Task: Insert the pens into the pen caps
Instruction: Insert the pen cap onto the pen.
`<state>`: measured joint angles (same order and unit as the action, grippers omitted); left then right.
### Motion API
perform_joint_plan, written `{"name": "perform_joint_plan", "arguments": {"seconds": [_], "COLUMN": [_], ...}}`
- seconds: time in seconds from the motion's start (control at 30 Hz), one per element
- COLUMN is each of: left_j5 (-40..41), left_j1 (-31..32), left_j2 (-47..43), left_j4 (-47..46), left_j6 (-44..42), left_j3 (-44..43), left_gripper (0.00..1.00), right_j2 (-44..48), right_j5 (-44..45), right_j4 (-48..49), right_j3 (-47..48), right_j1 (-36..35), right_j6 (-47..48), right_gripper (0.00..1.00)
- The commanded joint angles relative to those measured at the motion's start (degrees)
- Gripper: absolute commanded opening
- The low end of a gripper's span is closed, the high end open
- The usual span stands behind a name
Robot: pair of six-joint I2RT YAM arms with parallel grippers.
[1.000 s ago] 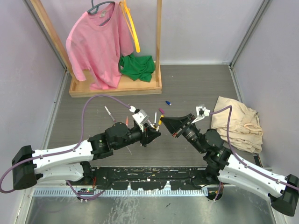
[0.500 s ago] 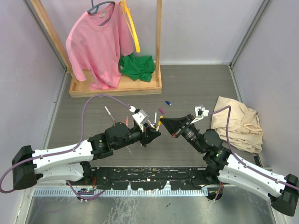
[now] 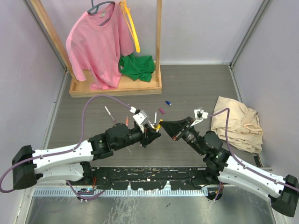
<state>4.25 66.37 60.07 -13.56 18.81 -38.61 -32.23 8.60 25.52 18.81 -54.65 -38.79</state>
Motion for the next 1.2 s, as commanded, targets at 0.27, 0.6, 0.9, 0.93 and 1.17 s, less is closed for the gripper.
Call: {"name": "perform_joint_plan", "arguments": {"seconds": [0.27,0.6,0.9,0.93,1.17], "left_j5": [1.6,1.6,1.7,1.8,1.8], "left_j1": [-0.1,-0.1,-0.1,-0.1,-0.1], "left_j2": [-2.0,-2.1,-2.4,-2.4,-2.5], "left_j4": [-5.8,-5.7,-5.8,-5.9,-5.8], "left_j6": [0.5,0.5,0.5,0.5,0.5], "left_j3": [0.0,0.0,0.3,0.3,0.3], "left_gripper": [0.00,0.00,0.00,0.00,0.00], "right_j2": [-1.2,0.5,3.4,3.7,4.4], "right_j5": [-5.2,-4.2,-2.9,-2.6,-0.5], "right_j4": [6.3,1.3,-5.1,-5.6,-8.7], "right_j3": [-6.2,-3.4,0.6,0.9,5.5], "right_j1": [-0.4,-0.3,-0.4,-0.4,-0.4], "right_j6": [-0.5,1.3,3.4,3.7,6.3], "right_gripper": [0.05,0.23,0.38,0.40,0.53]}}
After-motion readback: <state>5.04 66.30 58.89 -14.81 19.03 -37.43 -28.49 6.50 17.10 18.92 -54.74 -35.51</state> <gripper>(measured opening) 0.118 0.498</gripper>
